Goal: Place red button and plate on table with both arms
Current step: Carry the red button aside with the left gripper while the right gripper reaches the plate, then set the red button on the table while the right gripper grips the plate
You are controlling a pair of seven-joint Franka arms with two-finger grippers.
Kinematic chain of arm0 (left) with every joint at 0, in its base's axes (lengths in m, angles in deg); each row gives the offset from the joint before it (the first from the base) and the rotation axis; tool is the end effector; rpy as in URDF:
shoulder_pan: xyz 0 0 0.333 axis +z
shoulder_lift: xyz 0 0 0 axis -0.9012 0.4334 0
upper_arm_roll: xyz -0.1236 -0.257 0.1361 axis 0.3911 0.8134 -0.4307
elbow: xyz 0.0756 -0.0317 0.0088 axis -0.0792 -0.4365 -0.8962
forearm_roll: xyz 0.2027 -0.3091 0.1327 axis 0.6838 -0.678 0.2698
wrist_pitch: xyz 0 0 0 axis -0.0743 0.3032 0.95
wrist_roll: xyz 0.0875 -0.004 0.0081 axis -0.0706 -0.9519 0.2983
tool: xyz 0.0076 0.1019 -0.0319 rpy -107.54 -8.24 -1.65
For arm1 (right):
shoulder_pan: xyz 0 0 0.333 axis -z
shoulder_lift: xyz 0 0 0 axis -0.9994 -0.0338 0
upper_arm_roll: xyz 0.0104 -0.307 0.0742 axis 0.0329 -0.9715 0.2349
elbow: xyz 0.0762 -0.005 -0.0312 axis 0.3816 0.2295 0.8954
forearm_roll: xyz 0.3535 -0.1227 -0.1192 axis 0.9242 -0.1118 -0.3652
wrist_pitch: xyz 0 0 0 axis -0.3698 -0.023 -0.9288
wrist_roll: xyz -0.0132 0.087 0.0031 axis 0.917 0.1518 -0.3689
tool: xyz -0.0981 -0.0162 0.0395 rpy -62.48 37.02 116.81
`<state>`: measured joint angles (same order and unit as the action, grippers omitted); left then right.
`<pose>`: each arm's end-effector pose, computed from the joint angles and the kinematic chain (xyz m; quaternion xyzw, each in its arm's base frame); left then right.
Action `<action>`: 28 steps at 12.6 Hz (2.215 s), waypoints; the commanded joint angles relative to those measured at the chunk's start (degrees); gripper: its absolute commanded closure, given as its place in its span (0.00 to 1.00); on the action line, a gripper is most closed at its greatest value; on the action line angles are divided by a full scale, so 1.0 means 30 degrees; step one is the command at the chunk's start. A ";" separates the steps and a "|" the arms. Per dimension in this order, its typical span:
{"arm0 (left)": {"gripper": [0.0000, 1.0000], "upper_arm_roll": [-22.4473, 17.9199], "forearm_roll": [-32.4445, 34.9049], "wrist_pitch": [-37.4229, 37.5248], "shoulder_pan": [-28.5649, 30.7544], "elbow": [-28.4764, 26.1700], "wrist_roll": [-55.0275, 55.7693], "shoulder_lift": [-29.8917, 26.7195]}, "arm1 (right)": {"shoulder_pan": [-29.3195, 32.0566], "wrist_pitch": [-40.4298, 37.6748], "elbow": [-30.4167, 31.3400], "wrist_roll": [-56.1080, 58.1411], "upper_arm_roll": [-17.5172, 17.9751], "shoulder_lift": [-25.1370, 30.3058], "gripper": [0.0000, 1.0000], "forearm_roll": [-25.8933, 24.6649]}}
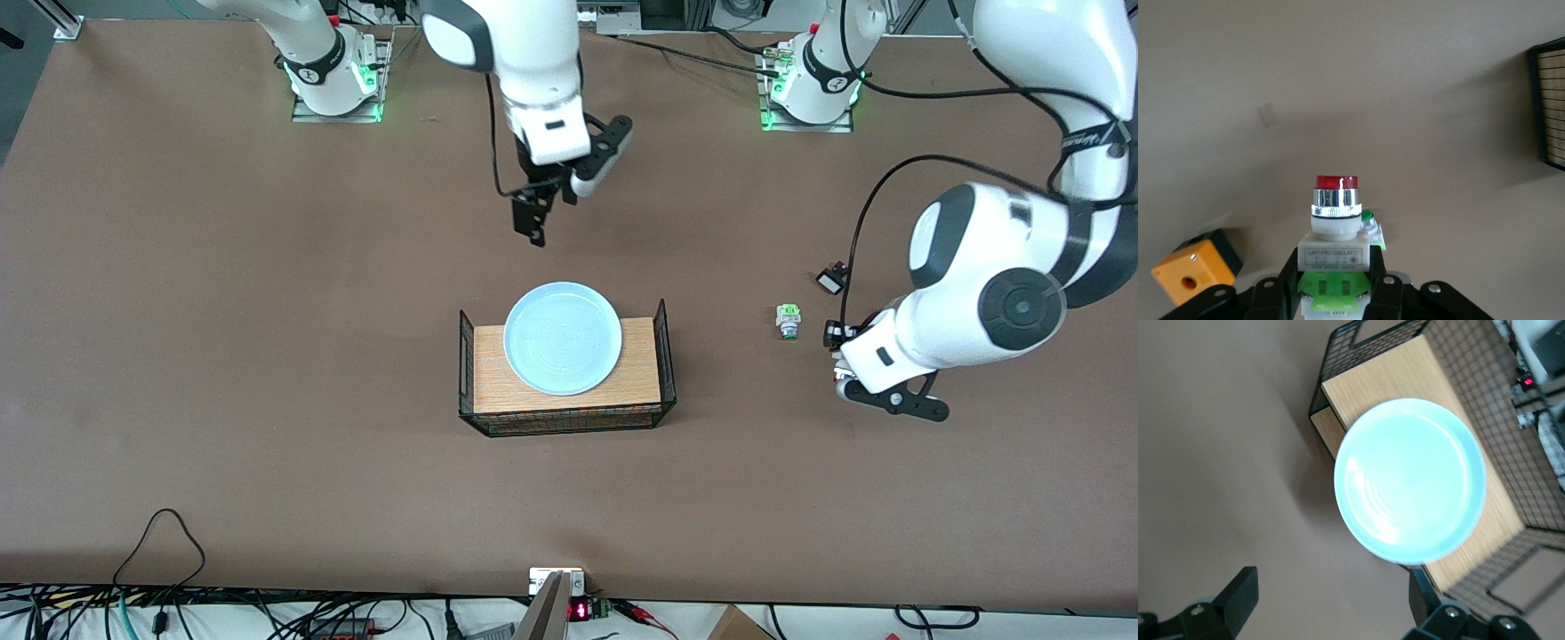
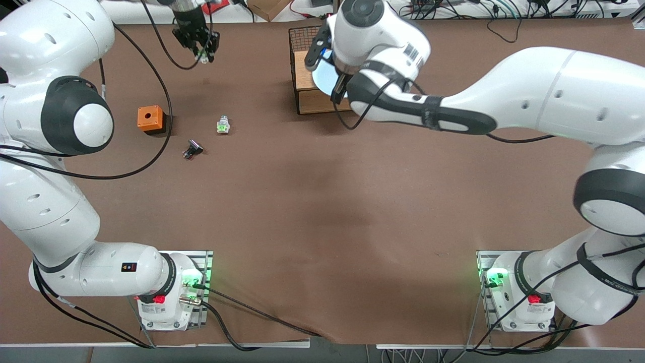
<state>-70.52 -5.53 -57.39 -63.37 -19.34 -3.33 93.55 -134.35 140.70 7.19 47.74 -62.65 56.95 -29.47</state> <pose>0.6682 -0.1069 0.3686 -0.9902 0.1140 0.0809 0.0076 0.4411 0.5136 0.4407 0.8363 0.5249 0.1421 0.0699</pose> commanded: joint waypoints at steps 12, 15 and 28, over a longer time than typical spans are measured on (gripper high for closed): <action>0.72 0.0042 0.0311 -0.9321 0.3110 -0.6570 -0.1882 0.1912 | 0.0283 0.4263 -0.0412 0.0229 -0.0428 -0.4001 0.48 -0.2681; 0.71 -0.0135 0.0311 -1.0088 0.3169 -0.7157 -0.2031 0.2002 | 0.0254 0.4293 -0.0470 0.0230 -0.0428 -0.3972 0.88 -0.2652; 0.00 0.0510 0.0282 0.0240 0.2292 -0.1280 -0.1709 -0.0546 | -0.0362 0.0492 -0.1291 0.0141 -0.0223 -0.0114 1.00 -0.1399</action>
<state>-68.82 -5.46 -63.00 -55.39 -28.50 -8.54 91.79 -134.90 146.33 2.58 48.15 -63.41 51.90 -36.04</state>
